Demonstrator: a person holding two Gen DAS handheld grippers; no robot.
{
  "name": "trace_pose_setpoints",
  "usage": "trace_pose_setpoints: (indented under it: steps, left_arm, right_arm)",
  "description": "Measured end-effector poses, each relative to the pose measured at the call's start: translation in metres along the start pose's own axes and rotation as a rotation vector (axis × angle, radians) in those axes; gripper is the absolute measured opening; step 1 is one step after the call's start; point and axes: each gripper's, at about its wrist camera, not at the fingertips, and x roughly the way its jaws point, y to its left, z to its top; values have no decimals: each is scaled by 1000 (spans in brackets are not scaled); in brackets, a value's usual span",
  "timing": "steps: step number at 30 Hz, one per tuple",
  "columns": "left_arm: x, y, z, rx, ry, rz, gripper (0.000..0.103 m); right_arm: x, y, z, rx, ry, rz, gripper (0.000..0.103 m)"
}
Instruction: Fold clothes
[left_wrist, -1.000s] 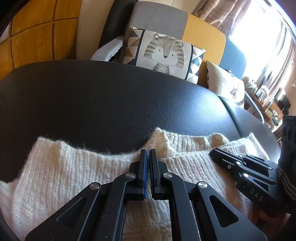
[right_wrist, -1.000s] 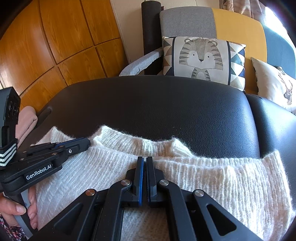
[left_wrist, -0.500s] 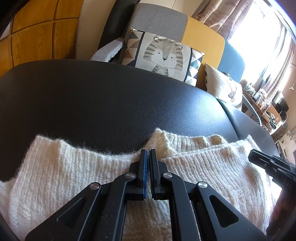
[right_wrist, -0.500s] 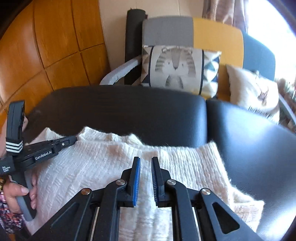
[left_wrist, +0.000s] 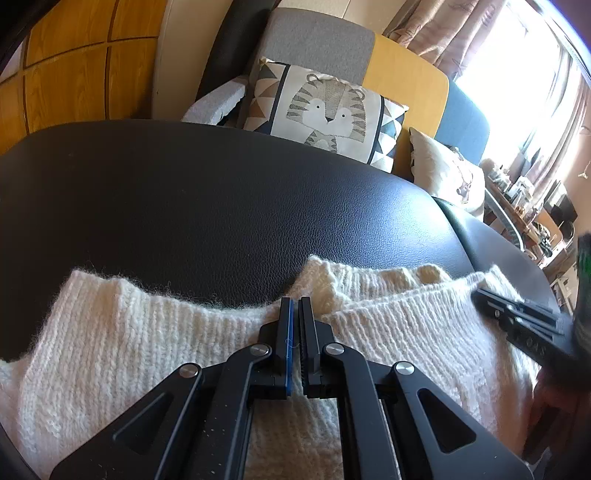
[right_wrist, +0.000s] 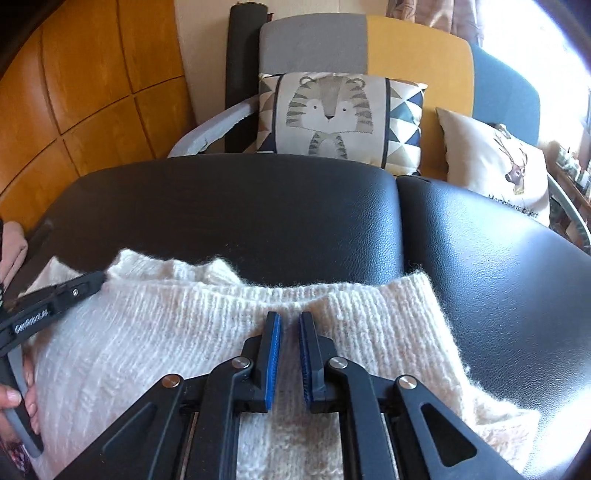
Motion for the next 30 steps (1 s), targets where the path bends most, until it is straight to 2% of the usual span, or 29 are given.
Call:
trace_pose_setpoints:
  steps: [3, 6, 8, 11, 16, 17, 20, 23, 27, 29, 30]
  left_arm:
    - [0, -1, -1, 7, -5, 6, 3]
    - [0, 2, 0, -3, -5, -5, 3]
    - [0, 3, 0, -8, -7, -12, 3]
    - [1, 5, 1, -18, -9, -22, 3]
    - [1, 6, 2, -22, -10, -27, 3]
    - [1, 6, 2, -23, -10, -28, 3]
    - [1, 7, 3, -25, -11, -32, 3]
    - [0, 7, 4, -26, -9, -36, 3]
    - [1, 8, 5, -29, -10, -41, 3]
    - [0, 9, 5, -31, -10, -43, 3]
    - [0, 9, 5, -32, -11, -43, 3]
  right_arm:
    - [6, 15, 14, -61, 16, -76, 8]
    - [8, 28, 22, -126, 25, -86, 9]
    - [3, 19, 21, -99, 25, -77, 11]
    - [-4, 4, 15, -57, 11, -85, 21]
    - [-1, -16, 4, 12, -19, 24, 23]
    - [0, -15, 5, 10, -14, 22, 22]
    - [-1, -15, 9, 17, -9, 17, 7]
    - [-6, -18, 13, 32, -37, 10, 0]
    - [-15, -24, 23, 67, -84, 15, 0]
    - [-12, -26, 28, 84, -69, 26, 0]
    - [-10, -28, 28, 107, -57, 58, 0]
